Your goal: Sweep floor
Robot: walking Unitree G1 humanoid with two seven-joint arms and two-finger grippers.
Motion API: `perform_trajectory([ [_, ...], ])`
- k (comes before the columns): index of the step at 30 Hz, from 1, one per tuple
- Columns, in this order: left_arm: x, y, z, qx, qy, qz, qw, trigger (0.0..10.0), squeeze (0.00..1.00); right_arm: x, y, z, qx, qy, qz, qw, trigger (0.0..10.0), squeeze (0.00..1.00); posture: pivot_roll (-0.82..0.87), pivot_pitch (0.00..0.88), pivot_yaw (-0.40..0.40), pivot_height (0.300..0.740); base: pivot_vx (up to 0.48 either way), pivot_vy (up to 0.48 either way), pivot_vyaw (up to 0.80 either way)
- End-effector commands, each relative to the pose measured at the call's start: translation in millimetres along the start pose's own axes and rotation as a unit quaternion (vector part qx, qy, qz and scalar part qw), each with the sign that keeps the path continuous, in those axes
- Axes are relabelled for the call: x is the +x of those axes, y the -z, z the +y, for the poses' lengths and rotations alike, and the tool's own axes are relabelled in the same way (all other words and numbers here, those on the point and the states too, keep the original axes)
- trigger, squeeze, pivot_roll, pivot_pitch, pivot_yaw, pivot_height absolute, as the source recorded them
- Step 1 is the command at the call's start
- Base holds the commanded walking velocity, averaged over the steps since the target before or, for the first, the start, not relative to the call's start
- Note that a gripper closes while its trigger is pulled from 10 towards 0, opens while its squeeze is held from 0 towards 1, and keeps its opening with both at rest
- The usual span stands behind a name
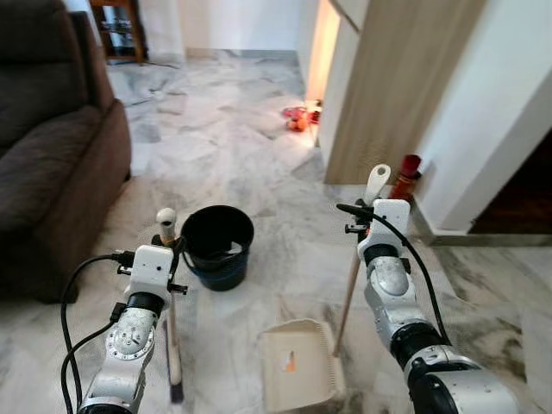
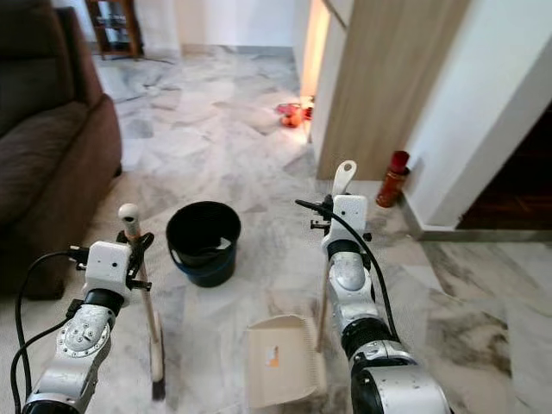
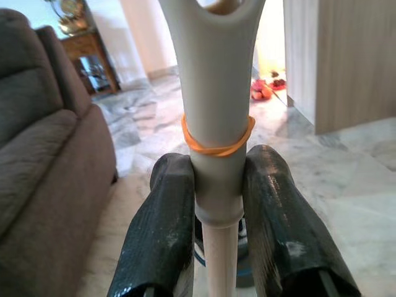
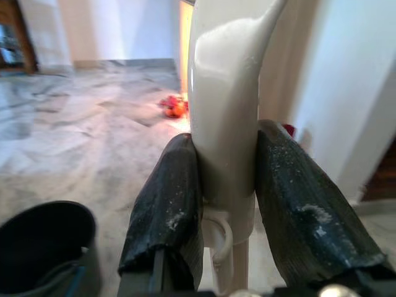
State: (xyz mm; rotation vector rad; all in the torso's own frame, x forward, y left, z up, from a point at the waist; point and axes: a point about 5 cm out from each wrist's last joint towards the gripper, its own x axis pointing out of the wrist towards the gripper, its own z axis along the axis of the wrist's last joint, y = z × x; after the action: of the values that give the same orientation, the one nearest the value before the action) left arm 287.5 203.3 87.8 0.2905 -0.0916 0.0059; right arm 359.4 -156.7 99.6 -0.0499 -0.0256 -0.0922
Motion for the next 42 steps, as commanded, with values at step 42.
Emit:
perform_trajectory([
  [42,-1.0,13.2,24.6,-0.006,-0.029,0.008,1.0,10.0,0.0,-32.7,39.8,-55.7,-0.035,0.066,0.036,0.997,10.0,0.0,0.11,0.0,-0.012,0.74,0.0,0.0,-0.68],
])
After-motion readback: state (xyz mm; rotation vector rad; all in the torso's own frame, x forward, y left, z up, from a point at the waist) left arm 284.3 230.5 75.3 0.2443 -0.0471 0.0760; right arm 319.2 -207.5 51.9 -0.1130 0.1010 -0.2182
